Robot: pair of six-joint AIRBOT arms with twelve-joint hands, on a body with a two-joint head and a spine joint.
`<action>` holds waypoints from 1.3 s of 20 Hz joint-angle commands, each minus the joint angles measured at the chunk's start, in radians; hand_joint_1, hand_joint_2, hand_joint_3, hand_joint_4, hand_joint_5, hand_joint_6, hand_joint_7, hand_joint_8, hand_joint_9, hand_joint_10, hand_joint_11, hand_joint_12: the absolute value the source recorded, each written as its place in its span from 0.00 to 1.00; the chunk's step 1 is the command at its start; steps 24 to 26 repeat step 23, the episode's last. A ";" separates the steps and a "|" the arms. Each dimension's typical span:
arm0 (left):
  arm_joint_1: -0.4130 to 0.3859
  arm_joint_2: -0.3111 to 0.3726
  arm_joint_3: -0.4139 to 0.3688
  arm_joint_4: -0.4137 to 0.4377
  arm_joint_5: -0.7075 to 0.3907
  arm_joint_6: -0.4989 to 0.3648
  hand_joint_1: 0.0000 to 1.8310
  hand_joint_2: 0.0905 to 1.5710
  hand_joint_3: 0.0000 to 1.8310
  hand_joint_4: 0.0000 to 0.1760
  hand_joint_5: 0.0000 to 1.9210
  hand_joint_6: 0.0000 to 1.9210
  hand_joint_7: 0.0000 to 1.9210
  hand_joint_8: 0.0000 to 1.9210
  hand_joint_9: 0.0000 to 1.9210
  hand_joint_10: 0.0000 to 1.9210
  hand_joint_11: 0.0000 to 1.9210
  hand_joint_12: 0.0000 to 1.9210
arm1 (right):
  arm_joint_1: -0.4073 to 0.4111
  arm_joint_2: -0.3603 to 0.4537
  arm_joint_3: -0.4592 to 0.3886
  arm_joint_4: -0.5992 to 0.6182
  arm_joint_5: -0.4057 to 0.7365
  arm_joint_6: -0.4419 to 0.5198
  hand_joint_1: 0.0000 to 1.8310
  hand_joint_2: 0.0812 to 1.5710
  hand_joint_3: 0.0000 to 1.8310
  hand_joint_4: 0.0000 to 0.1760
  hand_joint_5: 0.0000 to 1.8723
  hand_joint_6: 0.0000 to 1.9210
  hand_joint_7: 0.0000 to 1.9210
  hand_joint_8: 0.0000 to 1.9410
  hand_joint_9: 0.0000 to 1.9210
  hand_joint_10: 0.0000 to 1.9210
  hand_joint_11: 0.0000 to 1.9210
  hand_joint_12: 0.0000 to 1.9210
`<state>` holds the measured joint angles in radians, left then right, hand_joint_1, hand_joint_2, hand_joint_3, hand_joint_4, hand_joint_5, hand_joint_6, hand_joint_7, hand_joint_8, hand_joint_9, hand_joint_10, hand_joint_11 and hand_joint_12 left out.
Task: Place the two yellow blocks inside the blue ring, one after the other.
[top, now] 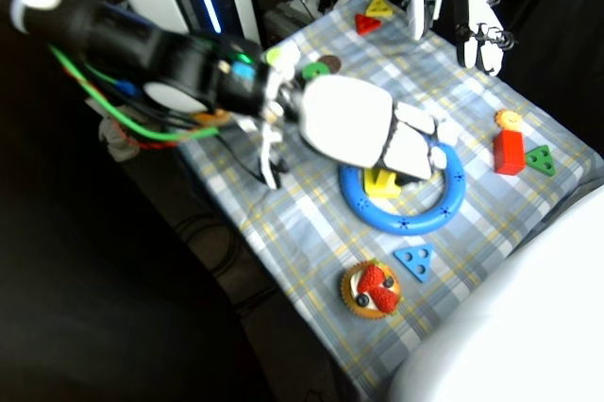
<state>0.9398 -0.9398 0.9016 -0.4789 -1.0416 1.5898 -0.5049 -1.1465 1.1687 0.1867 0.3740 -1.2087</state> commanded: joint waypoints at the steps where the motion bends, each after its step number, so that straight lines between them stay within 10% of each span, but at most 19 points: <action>1: -0.005 0.008 -0.002 0.027 -0.127 -0.010 0.42 0.88 0.00 0.00 0.19 0.00 0.11 0.00 0.07 0.00 0.00 0.17 | 0.016 0.019 -0.015 -0.004 0.174 -0.002 0.38 0.80 0.00 0.38 0.01 0.00 0.06 0.00 0.00 0.55 0.00 0.93; 9: 0.019 0.041 -0.027 0.043 -0.186 -0.046 0.35 0.89 0.00 0.24 0.16 0.00 0.11 0.00 0.06 0.00 0.01 0.01 | -0.188 0.324 -0.255 -0.006 0.531 0.057 0.35 0.85 0.00 0.07 0.02 0.00 0.07 0.00 0.06 0.35 0.00 0.79; 11: 0.024 0.049 -0.027 0.054 -0.207 -0.076 0.39 0.88 0.00 0.04 0.15 0.00 0.11 0.01 0.07 0.00 0.00 0.30 | -0.248 0.366 -0.291 0.001 0.608 0.059 0.31 0.85 0.00 0.00 0.00 0.00 0.07 0.00 0.11 0.22 0.00 0.70; 16: 0.030 0.073 0.000 0.105 -0.231 -0.218 0.41 0.87 0.00 0.04 0.07 0.00 0.05 0.00 0.03 0.00 0.00 0.21 | -0.398 0.426 -0.350 0.088 0.790 0.063 0.27 0.84 0.00 0.19 0.00 0.00 0.00 0.00 0.05 0.03 0.00 0.38; 18: 0.049 0.074 0.036 0.137 -0.291 -0.382 0.32 0.88 0.00 0.41 0.01 0.00 0.00 0.00 0.00 0.00 0.00 0.01 | -0.480 0.457 -0.375 0.125 0.906 0.094 0.26 0.82 0.00 0.17 0.00 0.00 0.00 0.00 0.02 0.01 0.00 0.31; 21: 0.065 0.076 0.053 0.161 -0.362 -0.494 0.21 0.88 0.00 0.54 0.00 0.00 0.00 0.00 0.00 0.00 0.00 0.00 | -0.562 0.474 -0.384 0.157 1.036 0.161 0.26 0.81 0.00 0.15 0.00 0.00 0.00 0.00 0.00 0.00 0.00 0.01; 22: 0.068 0.079 0.054 0.176 -0.389 -0.519 0.22 0.86 0.01 0.65 0.00 0.00 0.00 0.00 0.00 0.00 0.00 0.14 | -0.596 0.482 -0.390 0.173 1.100 0.181 0.28 0.80 0.00 0.22 0.00 0.00 0.00 0.00 0.00 0.00 0.00 0.00; 23: 0.071 0.085 0.053 0.187 -0.416 -0.537 0.25 0.87 0.01 0.43 0.00 0.00 0.00 0.00 0.00 0.00 0.00 0.11 | -0.620 0.490 -0.398 0.189 1.154 0.186 0.28 0.79 0.00 0.23 0.00 0.00 0.00 0.00 0.00 0.00 0.00 0.00; 26: 0.071 0.085 0.053 0.187 -0.416 -0.537 0.25 0.87 0.01 0.43 0.00 0.00 0.00 0.00 0.00 0.00 0.00 0.11 | -0.620 0.490 -0.398 0.189 1.154 0.186 0.28 0.79 0.00 0.23 0.00 0.00 0.00 0.00 0.00 0.00 0.00 0.00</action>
